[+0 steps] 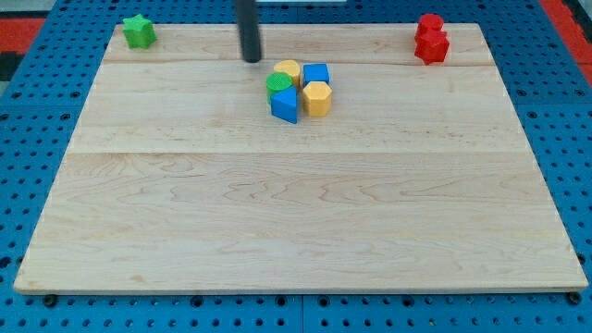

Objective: Move the green circle below the green star

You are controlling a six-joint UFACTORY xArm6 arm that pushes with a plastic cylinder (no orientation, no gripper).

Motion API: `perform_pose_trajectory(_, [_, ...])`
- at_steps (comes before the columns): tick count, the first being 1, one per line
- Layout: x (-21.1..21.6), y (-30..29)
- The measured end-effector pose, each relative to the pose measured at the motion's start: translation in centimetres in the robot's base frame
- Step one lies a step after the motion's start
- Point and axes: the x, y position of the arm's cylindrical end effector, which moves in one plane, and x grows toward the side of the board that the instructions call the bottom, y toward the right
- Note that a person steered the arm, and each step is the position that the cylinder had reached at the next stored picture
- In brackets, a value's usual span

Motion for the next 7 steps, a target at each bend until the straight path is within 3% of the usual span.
perform_pose_trajectory(1, [0.4,7.8])
perform_pose_trajectory(2, [3.8,12.9])
perform_pose_trajectory(3, [7.8,11.5])
perform_pose_trajectory(4, [7.8,5.4])
perform_pose_trajectory(7, [7.8,-2.7])
